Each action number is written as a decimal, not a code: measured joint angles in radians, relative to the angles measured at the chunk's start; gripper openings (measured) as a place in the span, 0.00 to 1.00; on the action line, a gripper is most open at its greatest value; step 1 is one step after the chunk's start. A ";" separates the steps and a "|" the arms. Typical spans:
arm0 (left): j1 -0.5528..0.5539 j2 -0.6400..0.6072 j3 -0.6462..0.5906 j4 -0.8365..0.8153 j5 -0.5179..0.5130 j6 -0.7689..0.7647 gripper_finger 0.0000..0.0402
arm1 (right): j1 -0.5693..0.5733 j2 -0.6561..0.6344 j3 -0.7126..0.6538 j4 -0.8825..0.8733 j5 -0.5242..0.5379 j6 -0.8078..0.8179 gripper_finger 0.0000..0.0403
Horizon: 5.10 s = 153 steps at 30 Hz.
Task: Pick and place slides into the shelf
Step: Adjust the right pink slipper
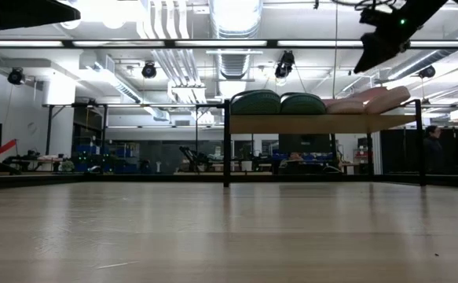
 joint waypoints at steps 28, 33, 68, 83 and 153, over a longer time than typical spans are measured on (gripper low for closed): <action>0.000 0.000 0.000 0.000 0.000 -0.003 0.57 | 0.005 -0.059 0.118 -0.415 0.328 -0.017 0.02; 0.000 0.000 0.000 0.001 0.000 -0.005 0.57 | 0.005 -0.110 0.108 -0.419 0.323 0.091 0.02; 0.000 0.000 0.000 0.001 0.000 -0.004 0.57 | -0.017 0.004 -0.083 -0.136 0.344 0.379 0.02; 0.000 0.000 0.000 0.000 0.000 -0.004 0.57 | -0.019 -0.040 -0.083 -0.187 0.163 0.345 0.02; 0.000 0.000 0.000 0.001 0.000 -0.008 0.57 | 0.957 0.330 0.401 -0.526 0.460 0.185 0.45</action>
